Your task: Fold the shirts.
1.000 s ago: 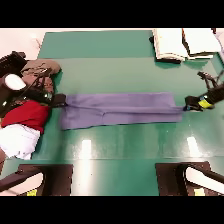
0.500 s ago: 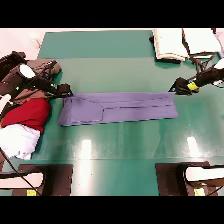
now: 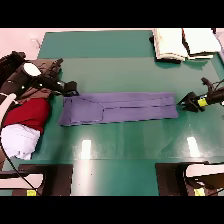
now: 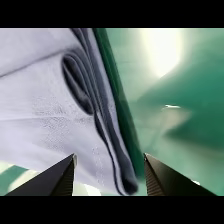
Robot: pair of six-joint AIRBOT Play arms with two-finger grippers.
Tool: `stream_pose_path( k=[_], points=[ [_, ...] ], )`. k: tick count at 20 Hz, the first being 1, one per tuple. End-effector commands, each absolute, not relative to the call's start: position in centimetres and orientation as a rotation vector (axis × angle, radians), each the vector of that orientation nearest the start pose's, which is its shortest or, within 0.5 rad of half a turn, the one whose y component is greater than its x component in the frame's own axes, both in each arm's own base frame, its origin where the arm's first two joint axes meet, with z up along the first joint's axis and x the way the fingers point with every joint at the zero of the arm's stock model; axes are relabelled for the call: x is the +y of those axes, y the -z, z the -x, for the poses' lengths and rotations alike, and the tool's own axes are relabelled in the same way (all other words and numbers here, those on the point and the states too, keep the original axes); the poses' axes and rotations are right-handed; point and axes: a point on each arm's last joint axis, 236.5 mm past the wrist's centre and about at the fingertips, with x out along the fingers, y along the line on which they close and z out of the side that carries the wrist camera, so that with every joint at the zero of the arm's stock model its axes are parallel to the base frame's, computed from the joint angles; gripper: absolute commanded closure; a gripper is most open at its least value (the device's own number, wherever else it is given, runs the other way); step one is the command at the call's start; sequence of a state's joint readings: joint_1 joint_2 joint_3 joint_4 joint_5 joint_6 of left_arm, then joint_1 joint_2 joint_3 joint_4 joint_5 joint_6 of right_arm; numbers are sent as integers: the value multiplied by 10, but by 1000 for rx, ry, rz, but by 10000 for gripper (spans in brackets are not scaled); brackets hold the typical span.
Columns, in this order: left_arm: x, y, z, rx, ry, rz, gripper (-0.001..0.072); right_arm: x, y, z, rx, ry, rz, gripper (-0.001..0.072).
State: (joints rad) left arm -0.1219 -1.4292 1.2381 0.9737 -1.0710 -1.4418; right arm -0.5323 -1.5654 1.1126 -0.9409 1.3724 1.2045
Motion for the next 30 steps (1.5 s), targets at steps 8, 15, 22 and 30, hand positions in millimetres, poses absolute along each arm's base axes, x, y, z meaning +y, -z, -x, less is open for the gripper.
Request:
stream_pose_path(
  k=[8,15,22,30],
  points=[
    [-307,10,-409,1191,576,380,684,27,33,-398,1325,-448,-696,696],
    [-361,56,-411,1264,638,324,684,94,-140,-410,1051,-596,-448,696],
    [-387,55,-413,1236,679,292,684,199,-212,-386,952,-800,-320,695],
    [-266,-43,-486,1089,478,103,684,313,-234,-364,868,-986,-374,695]
  ],
)
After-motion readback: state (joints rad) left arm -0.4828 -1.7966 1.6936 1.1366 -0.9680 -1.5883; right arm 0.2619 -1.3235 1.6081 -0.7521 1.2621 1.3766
